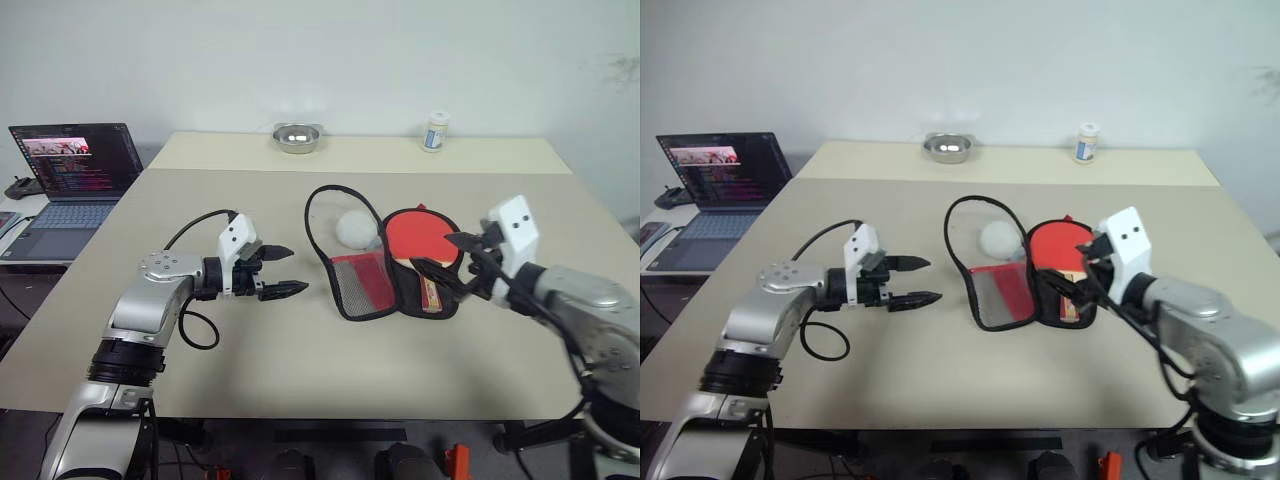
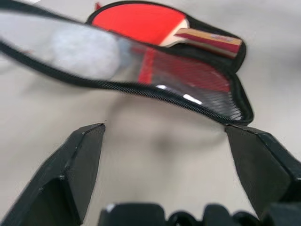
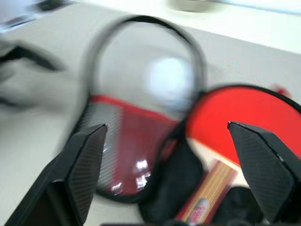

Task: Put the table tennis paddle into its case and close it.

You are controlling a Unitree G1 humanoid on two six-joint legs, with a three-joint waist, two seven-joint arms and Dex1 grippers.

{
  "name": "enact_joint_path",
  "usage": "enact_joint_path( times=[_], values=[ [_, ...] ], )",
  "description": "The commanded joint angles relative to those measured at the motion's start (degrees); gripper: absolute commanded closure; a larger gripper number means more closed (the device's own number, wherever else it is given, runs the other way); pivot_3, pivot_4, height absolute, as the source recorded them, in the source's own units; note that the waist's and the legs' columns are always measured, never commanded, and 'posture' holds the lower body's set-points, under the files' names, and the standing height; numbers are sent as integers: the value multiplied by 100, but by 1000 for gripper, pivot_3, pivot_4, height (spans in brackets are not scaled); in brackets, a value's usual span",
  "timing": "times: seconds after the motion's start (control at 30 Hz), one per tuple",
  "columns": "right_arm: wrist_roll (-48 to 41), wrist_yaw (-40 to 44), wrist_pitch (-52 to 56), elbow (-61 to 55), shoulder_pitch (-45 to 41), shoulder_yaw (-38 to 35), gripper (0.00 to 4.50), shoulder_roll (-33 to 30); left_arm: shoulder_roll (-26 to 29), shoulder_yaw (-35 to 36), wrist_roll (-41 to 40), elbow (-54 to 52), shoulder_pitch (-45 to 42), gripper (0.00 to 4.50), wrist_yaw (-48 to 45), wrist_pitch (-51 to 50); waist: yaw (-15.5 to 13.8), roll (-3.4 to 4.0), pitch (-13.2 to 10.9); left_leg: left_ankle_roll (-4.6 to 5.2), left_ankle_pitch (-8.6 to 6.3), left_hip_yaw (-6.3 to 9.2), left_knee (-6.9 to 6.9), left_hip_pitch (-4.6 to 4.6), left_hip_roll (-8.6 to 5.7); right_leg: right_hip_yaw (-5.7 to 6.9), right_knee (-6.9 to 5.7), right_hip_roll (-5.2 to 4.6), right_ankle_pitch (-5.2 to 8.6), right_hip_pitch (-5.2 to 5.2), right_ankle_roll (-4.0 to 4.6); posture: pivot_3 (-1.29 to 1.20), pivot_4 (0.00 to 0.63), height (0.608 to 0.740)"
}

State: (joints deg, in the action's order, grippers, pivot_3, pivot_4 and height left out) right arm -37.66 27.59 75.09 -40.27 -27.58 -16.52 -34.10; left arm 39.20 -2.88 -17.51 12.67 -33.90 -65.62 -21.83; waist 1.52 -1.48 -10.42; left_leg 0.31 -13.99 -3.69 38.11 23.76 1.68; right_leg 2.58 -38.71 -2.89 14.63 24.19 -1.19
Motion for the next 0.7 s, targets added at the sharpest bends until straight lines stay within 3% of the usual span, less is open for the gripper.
enact_joint_path(
  times=[0.03, 0.27, 0.33, 0.43, 0.7],
  values=[
    [-642, 869, -173, -271, 212, -528, 0, -752, 130, 97, 196, 506, -149, 1342, 70, 156, -10, -5, 0, 0, 0, 0, -1, 1, -4, 3, 5, 0, 0, -2, 0, 0, 150, 740],
    [-898, 1272, -576, -189, 602, -755, 0, -1555, -110, -257, 617, 1395, -537, 3929, 37, 324, -45, -19, -4, 1, -1, 5, 2, 9, -7, 11, 17, -15, 0, -7, -1, 0, 150, 740],
    [-940, 1266, -650, -189, 673, -762, 0, -1654, -200, -319, 704, 1568, -620, 4486, 58, 402, -47, -21, -5, 1, -1, 5, 2, 9, -6, 11, 17, -16, 0, -7, -1, 0, 150, 740],
    [-962, 1250, -750, -210, 823, -765, 0, -1767, -467, -392, 803, 1862, -847, 4486, 178, 535, -61, -22, -6, 1, -1, 7, 1, 9, -3, 13, 16, -16, 0, -6, -1, 0, 150, 740],
    [-1080, 1223, -864, -202, 1132, -1014, 0, -2044, -2255, -282, 328, 2408, -2511, 4486, 173, 35, -268, -34, -13, 16, -9, 27, 54, 53, -15, 35, 17, -9, -1, -5, -4, 0, 150, 740]
  ],
)
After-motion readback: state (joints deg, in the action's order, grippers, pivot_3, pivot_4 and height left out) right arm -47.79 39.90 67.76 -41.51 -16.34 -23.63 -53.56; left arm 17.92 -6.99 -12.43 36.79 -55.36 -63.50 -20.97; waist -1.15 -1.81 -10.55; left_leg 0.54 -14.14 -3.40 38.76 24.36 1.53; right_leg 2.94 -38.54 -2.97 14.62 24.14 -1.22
